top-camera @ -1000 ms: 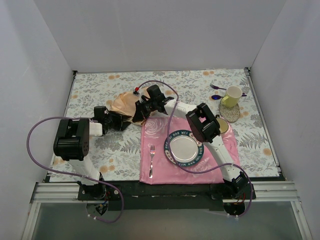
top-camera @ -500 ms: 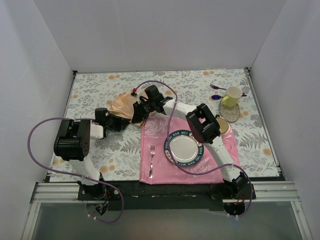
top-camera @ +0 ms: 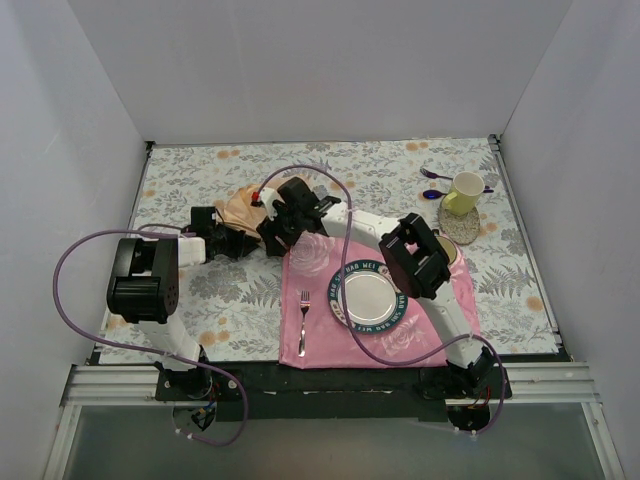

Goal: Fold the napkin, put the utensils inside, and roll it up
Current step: Roll the napkin with the utensil

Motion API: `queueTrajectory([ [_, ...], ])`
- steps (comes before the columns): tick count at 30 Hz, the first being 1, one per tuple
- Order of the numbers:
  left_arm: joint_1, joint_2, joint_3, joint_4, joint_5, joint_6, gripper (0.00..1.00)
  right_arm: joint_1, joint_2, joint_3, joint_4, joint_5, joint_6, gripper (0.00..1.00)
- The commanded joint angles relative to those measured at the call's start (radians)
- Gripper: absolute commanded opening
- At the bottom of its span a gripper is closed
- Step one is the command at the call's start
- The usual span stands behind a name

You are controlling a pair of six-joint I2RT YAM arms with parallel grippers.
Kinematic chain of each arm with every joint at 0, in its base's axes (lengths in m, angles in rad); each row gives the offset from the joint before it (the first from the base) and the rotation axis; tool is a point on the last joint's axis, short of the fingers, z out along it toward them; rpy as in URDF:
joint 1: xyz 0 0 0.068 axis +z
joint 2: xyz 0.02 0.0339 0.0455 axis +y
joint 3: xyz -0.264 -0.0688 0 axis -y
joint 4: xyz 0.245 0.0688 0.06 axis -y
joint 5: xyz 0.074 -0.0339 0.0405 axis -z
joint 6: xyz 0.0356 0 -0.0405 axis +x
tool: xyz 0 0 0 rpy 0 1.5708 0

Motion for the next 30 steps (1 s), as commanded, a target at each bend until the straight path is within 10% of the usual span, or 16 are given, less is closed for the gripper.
queueTrajectory([
  [1,0.005,0.009,0.026,-0.175,-0.074,0.035,0.00,0.052,-0.123,-0.137,0.090,0.245,-0.147,0.77],
  [15,0.005,0.037,0.118,-0.319,-0.045,0.032,0.00,0.197,-0.118,-0.320,0.472,0.604,-0.370,0.79],
  [30,0.007,0.039,0.153,-0.370,-0.019,0.043,0.00,0.211,0.006,-0.315,0.595,0.684,-0.477,0.52],
])
